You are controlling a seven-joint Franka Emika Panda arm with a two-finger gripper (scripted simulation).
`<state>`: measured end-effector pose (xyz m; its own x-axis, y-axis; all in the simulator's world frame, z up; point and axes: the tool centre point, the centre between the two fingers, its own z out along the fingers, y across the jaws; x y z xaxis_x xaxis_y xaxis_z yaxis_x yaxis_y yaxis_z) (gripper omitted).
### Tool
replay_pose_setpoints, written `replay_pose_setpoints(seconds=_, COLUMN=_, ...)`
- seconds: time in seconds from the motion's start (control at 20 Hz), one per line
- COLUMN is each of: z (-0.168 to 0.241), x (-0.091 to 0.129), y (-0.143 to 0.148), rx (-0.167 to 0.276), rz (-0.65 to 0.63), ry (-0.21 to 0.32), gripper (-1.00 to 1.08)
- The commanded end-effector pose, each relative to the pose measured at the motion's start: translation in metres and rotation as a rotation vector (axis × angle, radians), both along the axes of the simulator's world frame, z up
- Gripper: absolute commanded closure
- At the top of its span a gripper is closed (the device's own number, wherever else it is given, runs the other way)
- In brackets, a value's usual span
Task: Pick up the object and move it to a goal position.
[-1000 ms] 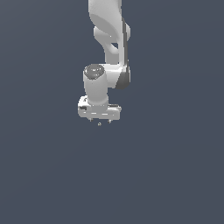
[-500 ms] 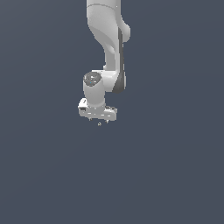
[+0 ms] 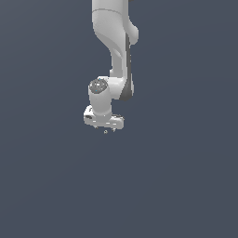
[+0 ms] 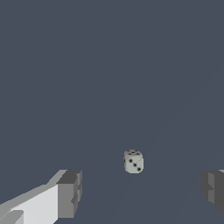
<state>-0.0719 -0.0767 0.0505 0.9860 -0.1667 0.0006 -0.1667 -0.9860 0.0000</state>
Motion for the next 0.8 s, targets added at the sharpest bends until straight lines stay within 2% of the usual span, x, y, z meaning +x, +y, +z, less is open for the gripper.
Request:
replay_pose_setpoints(seconds=0.0, z=-0.010, x=-0.001, y=0.000, rx=0.000, rz=-0.001, ry=0.001, gripper=-0.92)
replay_pose_setpoints(seconds=0.3, z=-0.035, x=-0.002, y=0.000, rx=0.000, rz=-0.002, ry=0.001, gripper=-0.92)
replay_pose_setpoints(seconds=0.55, z=-0.042, x=-0.001, y=0.000, rx=0.000, rz=-0.002, ry=0.001, gripper=-0.92)
replay_pose_setpoints(seconds=0.6, z=-0.042, x=-0.001, y=0.000, rx=0.000, rz=-0.002, ry=0.001, gripper=1.08)
replay_pose_setpoints(seconds=0.75, z=-0.042, x=-0.001, y=0.000, rx=0.000, rz=-0.002, ry=0.001, gripper=1.08)
